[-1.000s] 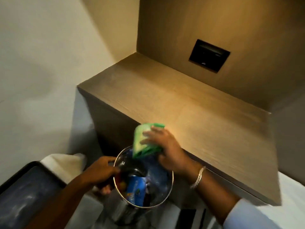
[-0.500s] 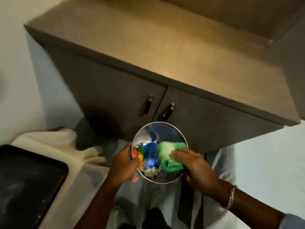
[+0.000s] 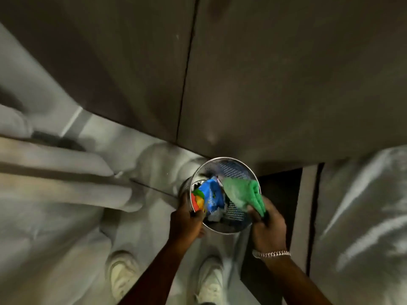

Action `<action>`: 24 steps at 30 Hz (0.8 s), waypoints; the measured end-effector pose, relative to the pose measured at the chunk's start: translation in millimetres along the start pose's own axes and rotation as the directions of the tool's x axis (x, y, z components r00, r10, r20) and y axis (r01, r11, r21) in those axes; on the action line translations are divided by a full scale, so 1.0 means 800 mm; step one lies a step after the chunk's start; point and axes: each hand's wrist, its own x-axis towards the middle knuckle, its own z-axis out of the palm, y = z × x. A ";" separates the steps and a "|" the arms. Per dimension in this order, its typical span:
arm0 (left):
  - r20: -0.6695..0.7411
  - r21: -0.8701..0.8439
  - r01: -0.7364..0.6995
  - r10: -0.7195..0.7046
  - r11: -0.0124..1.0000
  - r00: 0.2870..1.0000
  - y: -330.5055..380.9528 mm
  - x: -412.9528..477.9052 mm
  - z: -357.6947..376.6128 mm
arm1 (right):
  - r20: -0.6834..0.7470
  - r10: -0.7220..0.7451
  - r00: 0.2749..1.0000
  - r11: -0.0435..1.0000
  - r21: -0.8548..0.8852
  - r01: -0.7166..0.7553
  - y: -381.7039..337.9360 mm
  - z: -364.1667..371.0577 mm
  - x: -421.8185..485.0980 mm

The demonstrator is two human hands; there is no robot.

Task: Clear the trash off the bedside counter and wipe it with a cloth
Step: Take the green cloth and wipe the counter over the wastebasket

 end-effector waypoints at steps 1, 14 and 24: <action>-0.006 -0.038 0.008 -0.009 0.999 1.000 -0.010 -0.001 0.012 | -0.002 -0.008 1.000 1.000 0.015 0.008 0.006 0.001 0.000; 0.202 -0.874 0.214 -0.074 0.435 0.976 0.203 -0.260 -0.180 | 0.484 -0.444 0.754 0.891 0.326 0.315 -0.339 -0.102 -0.140; -0.675 -0.474 -0.474 0.040 0.742 0.737 0.286 -0.419 -0.467 | 0.644 -0.515 0.565 0.854 0.441 0.275 -0.651 0.016 -0.240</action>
